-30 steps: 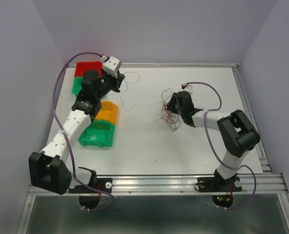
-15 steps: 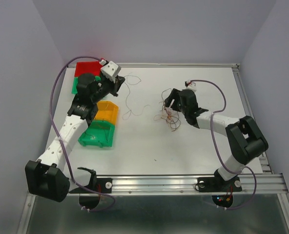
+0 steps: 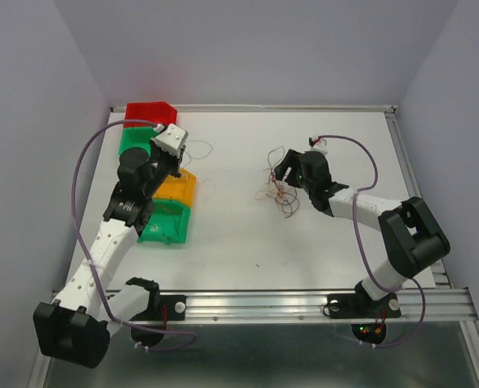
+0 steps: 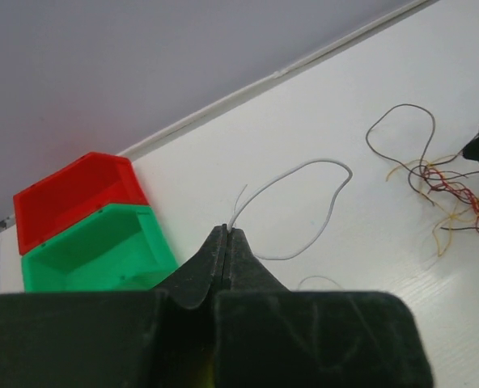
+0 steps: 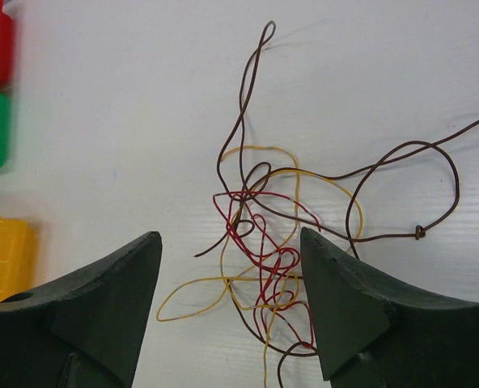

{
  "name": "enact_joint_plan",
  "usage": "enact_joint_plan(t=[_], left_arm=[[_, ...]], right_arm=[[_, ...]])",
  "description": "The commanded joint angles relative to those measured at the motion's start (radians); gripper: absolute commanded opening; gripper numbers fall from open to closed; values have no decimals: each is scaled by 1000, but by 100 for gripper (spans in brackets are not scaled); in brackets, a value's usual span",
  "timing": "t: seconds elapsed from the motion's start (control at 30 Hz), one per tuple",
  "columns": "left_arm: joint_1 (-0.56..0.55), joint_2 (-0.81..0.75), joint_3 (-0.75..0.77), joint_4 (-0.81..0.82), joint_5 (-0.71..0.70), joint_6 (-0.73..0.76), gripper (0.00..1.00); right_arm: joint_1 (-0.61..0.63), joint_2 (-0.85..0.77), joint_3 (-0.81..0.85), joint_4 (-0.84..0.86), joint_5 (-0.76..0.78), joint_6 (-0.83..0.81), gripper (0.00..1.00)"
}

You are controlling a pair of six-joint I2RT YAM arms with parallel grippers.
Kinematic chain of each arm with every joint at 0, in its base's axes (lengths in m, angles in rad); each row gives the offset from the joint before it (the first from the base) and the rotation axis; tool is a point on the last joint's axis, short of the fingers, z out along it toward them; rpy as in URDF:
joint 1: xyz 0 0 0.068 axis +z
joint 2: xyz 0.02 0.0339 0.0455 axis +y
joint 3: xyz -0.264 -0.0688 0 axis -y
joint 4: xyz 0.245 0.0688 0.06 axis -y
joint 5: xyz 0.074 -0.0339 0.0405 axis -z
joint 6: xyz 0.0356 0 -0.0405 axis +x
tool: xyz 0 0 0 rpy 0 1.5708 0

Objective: Untangle the cables

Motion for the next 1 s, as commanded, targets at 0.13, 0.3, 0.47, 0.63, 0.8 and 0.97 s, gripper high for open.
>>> enact_joint_plan(t=[0.13, 0.3, 0.47, 0.63, 0.8, 0.97], left_arm=[[146, 49, -15, 82, -105, -41, 0], [258, 56, -59, 123, -70, -29, 0], [339, 71, -79, 131, -30, -14, 0], [349, 28, -151, 134, -58, 63, 0], [349, -41, -245, 109, -28, 172, 0], [349, 14, -225, -27, -21, 253, 0]], right_arm=[[-8, -67, -26, 52, 7, -5, 75], [-6, -95, -35, 54, 7, -8, 75], [-8, -105, -40, 55, 7, -6, 75], [-8, -108, -43, 56, 7, -5, 75], [-8, -111, -44, 56, 7, -6, 75], [-6, -102, -43, 56, 7, -6, 75]])
